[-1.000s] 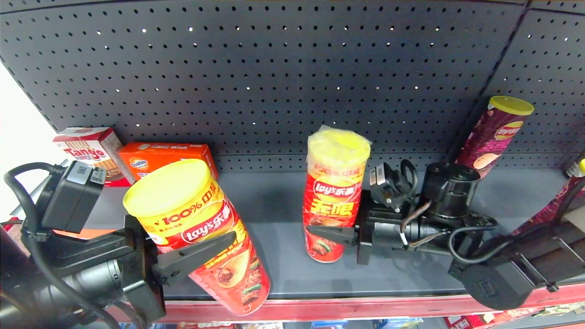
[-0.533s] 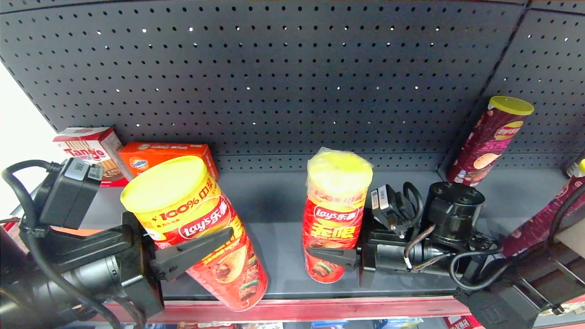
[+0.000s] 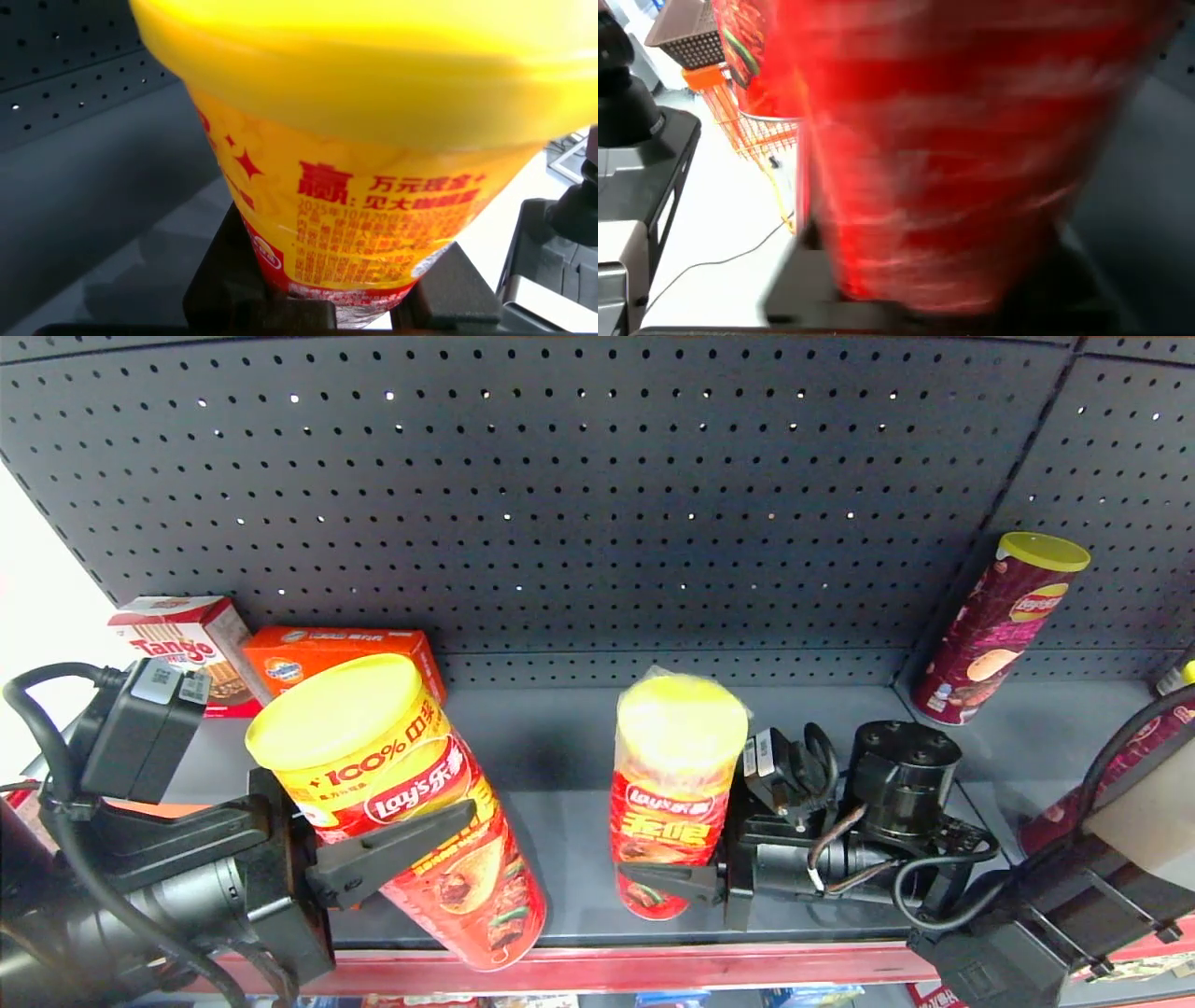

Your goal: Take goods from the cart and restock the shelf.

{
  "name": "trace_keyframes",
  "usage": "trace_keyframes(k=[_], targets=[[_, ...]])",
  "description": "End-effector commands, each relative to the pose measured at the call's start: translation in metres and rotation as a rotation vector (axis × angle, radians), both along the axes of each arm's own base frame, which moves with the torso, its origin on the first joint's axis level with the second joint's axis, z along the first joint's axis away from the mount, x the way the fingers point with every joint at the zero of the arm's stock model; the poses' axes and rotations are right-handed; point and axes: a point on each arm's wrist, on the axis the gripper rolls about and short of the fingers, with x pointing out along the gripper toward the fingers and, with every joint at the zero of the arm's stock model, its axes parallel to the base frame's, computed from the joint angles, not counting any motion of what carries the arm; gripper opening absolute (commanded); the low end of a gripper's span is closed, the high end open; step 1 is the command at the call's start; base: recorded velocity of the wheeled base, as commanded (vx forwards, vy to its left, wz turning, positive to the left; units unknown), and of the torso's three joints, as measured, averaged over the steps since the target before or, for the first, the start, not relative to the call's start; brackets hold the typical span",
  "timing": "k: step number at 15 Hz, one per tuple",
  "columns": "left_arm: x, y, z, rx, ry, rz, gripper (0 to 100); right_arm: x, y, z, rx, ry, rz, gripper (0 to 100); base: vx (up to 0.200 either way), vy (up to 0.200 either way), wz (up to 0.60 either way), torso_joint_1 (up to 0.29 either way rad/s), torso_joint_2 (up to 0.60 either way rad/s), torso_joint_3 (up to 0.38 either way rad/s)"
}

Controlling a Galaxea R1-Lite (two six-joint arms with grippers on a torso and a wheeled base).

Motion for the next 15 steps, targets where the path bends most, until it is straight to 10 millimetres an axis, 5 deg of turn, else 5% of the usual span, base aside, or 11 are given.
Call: trace_keyframes(k=[1,5,10,15], targets=[[0.0,0.0,0.0,0.0,0.0,-0.001,0,0.001,0.0,-0.004,-0.007,0.009,-0.002,100,0.0,0.0,0.0,0.0,0.0,0.0],[0.0,0.0,0.001,-0.003,-0.006,-0.001,0,-0.009,-0.014,0.008,0.011,-0.016,-0.028,100,0.0,0.0,0.0,0.0,0.0,0.0],[0.0,0.0,0.001,-0.003,-0.006,-0.004,0,-0.057,-0.051,0.045,0.058,-0.075,-0.079,100,0.0,0.0,0.0,0.0,0.0,0.0],[-0.001,0.0,-0.001,-0.001,-0.002,-0.006,0,-0.104,-0.109,0.071,0.104,-0.137,-0.367,100,0.0,0.0,0.0,0.0,0.0,0.0]])
